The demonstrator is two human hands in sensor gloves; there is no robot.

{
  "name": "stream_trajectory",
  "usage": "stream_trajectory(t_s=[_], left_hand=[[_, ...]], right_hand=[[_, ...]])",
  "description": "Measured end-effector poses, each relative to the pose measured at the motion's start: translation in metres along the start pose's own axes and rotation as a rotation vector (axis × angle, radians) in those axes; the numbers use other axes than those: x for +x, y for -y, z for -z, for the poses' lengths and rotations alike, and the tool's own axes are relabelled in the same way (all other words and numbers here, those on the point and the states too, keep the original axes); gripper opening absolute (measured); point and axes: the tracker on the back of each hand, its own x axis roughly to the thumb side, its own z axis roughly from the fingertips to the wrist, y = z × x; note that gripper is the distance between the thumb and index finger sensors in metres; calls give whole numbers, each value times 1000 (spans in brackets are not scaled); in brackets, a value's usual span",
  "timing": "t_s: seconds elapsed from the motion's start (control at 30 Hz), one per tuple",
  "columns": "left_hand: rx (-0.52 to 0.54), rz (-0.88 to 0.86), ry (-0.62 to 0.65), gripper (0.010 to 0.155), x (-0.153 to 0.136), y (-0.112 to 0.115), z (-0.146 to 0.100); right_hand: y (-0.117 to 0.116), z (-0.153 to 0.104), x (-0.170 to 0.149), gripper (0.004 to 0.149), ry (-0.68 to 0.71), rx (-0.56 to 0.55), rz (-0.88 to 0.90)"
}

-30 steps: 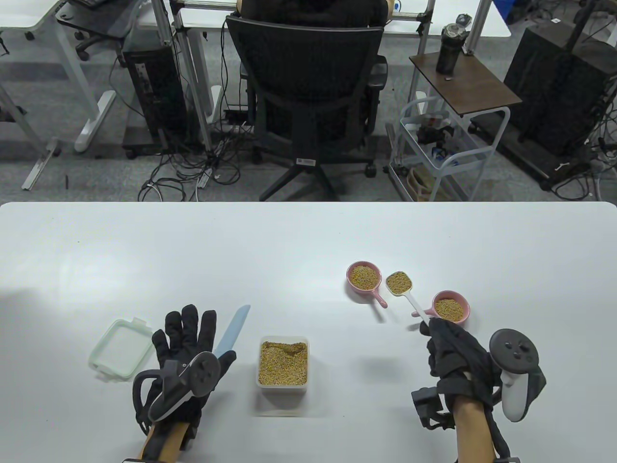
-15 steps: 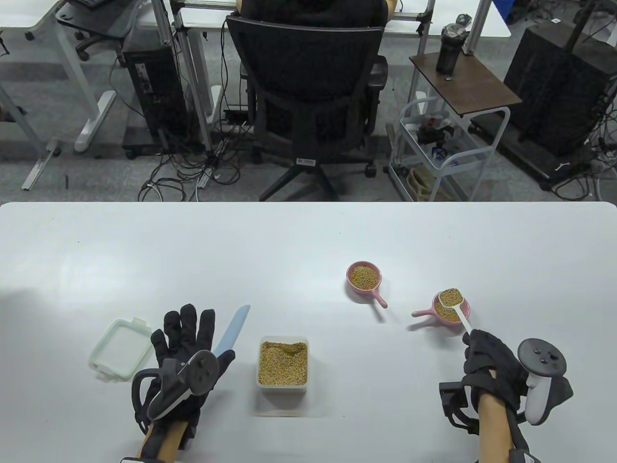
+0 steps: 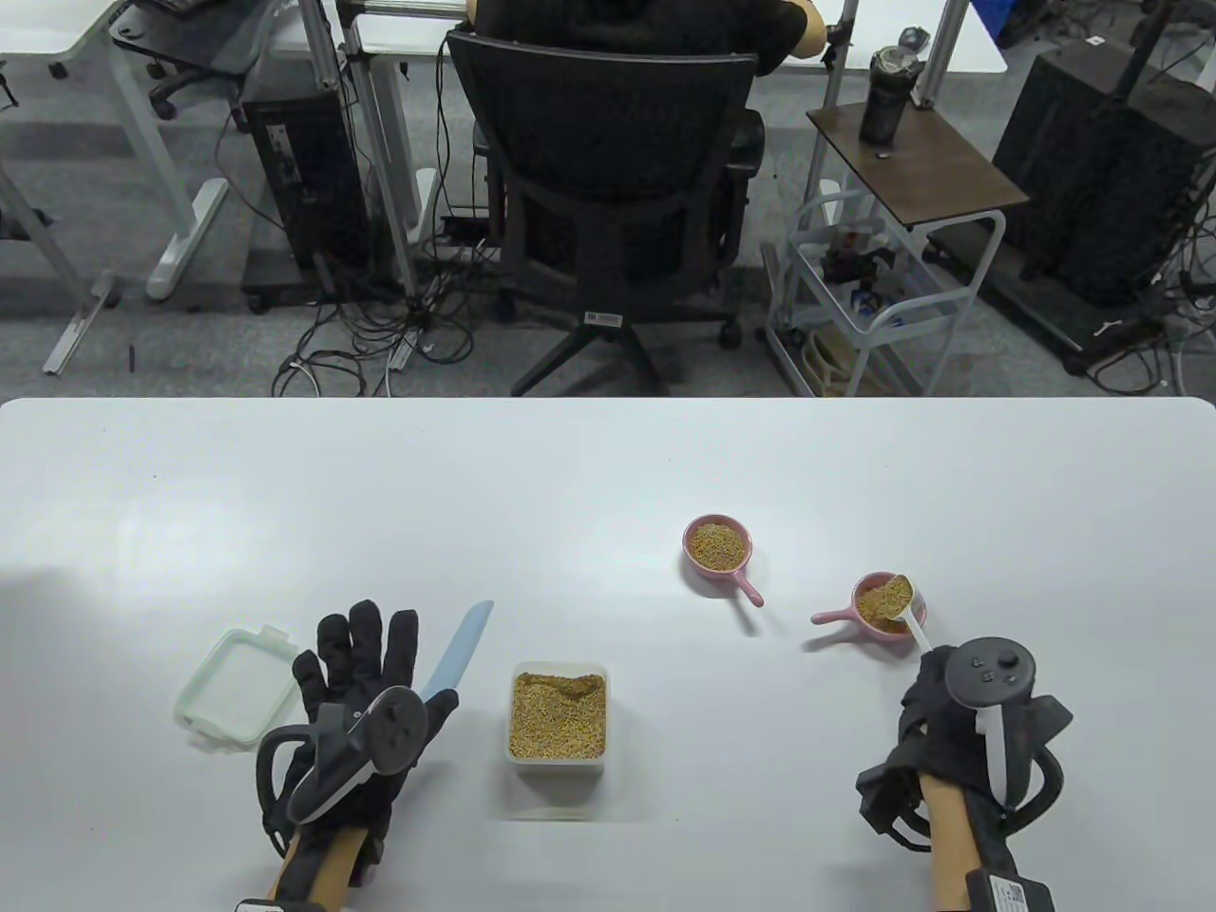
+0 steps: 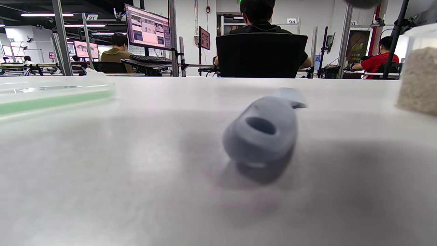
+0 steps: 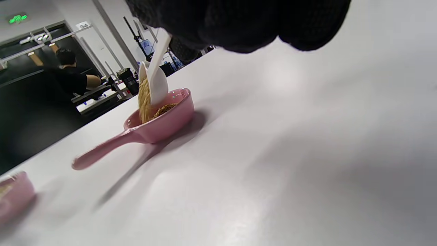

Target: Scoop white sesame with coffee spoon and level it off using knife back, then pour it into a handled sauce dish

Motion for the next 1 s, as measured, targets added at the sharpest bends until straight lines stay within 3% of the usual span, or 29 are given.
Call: stream_trajectory(t_s=[0.57, 1.0], left_hand=[[-4, 2, 2, 89, -1, -1, 1], [-3, -5, 2, 89, -2, 0, 1]], right_hand=[[-5, -18, 29, 42, 45, -276, -476], [5, -23, 25, 42, 64, -305, -428]])
